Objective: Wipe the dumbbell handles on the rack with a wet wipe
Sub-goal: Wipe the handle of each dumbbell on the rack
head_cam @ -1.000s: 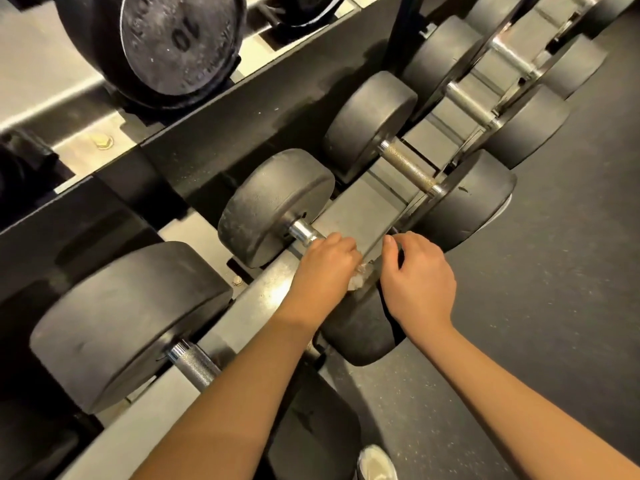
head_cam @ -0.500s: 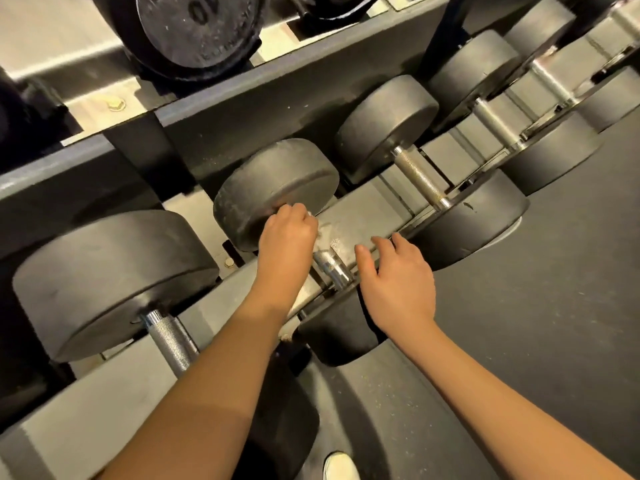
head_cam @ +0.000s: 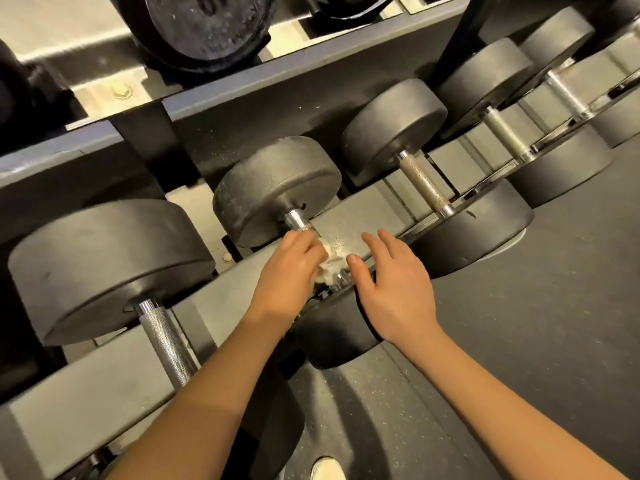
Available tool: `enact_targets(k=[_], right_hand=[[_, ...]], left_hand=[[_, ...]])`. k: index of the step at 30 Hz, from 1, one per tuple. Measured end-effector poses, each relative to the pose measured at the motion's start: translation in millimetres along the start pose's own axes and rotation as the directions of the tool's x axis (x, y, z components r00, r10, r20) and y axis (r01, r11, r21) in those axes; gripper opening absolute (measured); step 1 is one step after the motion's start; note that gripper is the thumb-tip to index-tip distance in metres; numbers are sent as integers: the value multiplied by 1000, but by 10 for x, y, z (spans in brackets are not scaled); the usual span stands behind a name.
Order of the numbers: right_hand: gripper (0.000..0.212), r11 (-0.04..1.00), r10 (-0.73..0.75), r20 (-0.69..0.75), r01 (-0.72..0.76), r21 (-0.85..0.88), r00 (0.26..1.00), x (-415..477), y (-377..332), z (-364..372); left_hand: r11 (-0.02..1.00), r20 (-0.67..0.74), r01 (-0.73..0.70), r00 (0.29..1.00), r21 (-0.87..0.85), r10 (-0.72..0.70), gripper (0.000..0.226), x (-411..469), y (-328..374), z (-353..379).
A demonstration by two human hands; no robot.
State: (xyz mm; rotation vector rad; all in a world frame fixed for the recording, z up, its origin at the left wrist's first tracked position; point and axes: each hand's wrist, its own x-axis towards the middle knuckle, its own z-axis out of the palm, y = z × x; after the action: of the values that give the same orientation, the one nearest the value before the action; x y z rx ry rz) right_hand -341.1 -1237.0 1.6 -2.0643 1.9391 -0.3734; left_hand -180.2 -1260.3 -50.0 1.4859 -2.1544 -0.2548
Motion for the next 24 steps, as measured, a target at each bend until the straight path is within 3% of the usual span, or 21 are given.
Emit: enact_targets(k=[3,7,9,15,20,24], right_hand=[[75,1000,0,-18,0,9,1000,0,1,2],[75,1000,-7,-17,7,7,1000,-4,8,11],[74,1000,-10,-18,10,8,1000,-1,7,15],[74,1000,4,-21,-4,8,1000,3,8,22],[71,1000,-8,-34,9,25,999,-4,25,42],[69,1000,-11,-39,12,25,999,-3,23,39]], left_hand=[[947,-62,267,957,-179,-282,11,30,73,-42],[795,-168,507,797,-334,-580,11,183,184,-85],[783,-169,547,777,-296,-607,11,185,225,-48],[802,-48,516,832,-299,-553,12,60,209,-88],[695,-97,620,717,-364,-690,8,195,180,-132],[656,134,662,733,-363,-667,15,86,266,-164]])
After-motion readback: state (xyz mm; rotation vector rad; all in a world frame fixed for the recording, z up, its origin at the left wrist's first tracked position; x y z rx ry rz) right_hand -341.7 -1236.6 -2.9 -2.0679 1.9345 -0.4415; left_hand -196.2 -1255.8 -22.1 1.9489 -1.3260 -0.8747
